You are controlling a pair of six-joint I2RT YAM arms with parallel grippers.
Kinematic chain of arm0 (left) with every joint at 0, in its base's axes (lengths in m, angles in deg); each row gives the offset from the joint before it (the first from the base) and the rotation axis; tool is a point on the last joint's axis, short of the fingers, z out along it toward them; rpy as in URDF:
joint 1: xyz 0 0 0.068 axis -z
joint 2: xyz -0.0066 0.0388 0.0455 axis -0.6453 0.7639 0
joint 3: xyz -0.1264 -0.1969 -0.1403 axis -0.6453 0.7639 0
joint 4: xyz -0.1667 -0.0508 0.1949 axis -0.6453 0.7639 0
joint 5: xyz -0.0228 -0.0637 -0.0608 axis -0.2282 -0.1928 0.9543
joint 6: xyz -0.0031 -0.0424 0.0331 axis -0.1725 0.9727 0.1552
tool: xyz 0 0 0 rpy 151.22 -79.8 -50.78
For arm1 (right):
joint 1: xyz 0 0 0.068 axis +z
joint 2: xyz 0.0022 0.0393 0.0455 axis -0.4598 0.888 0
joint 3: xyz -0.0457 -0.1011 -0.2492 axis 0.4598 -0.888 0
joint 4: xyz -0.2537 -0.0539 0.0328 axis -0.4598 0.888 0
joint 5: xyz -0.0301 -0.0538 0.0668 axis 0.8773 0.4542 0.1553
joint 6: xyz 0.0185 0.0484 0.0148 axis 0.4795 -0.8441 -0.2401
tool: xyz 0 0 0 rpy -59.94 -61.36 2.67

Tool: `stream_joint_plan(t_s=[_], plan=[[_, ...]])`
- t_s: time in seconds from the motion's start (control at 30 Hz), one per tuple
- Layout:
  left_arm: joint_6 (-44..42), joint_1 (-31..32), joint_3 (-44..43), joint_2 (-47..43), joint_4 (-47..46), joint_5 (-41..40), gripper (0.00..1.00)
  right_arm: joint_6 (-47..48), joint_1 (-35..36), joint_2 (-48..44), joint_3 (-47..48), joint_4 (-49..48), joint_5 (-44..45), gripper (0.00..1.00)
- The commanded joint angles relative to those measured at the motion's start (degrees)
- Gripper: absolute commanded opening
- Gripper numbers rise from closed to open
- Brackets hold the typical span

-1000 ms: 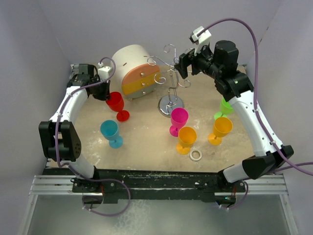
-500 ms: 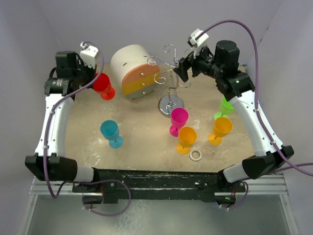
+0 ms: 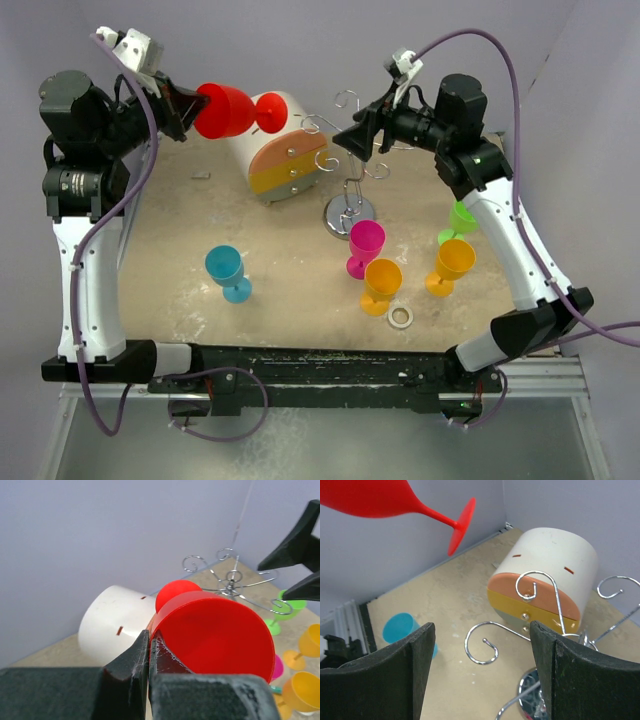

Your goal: Place the wine glass upside down on the wine glass rack

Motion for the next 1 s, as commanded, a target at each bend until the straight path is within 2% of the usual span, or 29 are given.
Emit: stream_joint_plan(t_s=[0.0,0.3,0.67,0.8,0.97], plan=[[9.0,0.0,-0.1,1.3,-10.5,9.2,0.0,-11.2,0.0,1.1,-0.2,-10.0,-4.8,0.79],[11.8,1.8,0.6,3.7,-13.9,10.0,0.0,-24.1,0.6,5.5,0.4,-17.0,-7.2,0.73],[8.1,5.1,1.3,4.1,-12.9,6.9,0.0,-25.6,3.3,9.0,5.0,-15.0,-3.6,0.66],[7.0,5.8,1.6,4.0,-12.6,6.5,0.0,-25.7,3.7,9.5,5.5,-14.7,-3.0,0.55],[6.0,6.4,2.2,3.9,-12.6,6.3,0.0,-25.5,4.0,10.3,6.6,-12.9,-0.6,0.36]])
